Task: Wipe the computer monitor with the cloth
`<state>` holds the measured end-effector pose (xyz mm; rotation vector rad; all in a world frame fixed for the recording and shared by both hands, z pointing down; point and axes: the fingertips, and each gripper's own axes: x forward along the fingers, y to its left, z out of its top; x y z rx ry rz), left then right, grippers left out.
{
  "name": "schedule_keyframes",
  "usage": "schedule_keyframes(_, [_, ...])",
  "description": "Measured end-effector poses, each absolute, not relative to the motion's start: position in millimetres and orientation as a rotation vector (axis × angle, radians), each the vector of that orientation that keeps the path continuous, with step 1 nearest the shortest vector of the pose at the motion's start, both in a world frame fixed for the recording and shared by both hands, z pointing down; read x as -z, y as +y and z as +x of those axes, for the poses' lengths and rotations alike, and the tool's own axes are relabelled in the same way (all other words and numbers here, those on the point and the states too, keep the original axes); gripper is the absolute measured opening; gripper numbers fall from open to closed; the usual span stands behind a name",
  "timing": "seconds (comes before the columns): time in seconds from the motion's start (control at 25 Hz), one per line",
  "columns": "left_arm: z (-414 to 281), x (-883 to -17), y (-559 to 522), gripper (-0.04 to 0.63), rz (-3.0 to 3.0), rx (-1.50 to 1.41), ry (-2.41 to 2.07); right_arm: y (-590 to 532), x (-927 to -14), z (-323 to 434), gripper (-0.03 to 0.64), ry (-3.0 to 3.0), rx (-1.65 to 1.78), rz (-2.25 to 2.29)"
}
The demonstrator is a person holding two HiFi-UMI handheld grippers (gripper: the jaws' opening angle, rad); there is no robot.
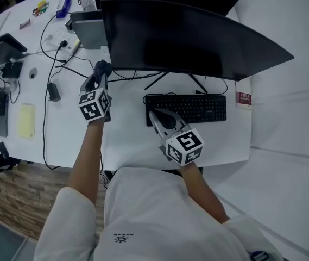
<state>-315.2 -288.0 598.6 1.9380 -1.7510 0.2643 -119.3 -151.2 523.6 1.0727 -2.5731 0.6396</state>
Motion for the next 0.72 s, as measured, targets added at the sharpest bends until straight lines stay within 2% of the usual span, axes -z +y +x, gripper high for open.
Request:
schedule_keyframes(0.44, [-294,-612,-297,0.132,1.990,-0.283,-1.679,-145,-534,-116,0.020,-2.536,-0.671,1.116])
schedule_keyframes(0.72, [-287,-624,-296,0.132,1.909,-0.129,-1.582,-140,-539,-109,0.020,-2.509,-0.684,1.148])
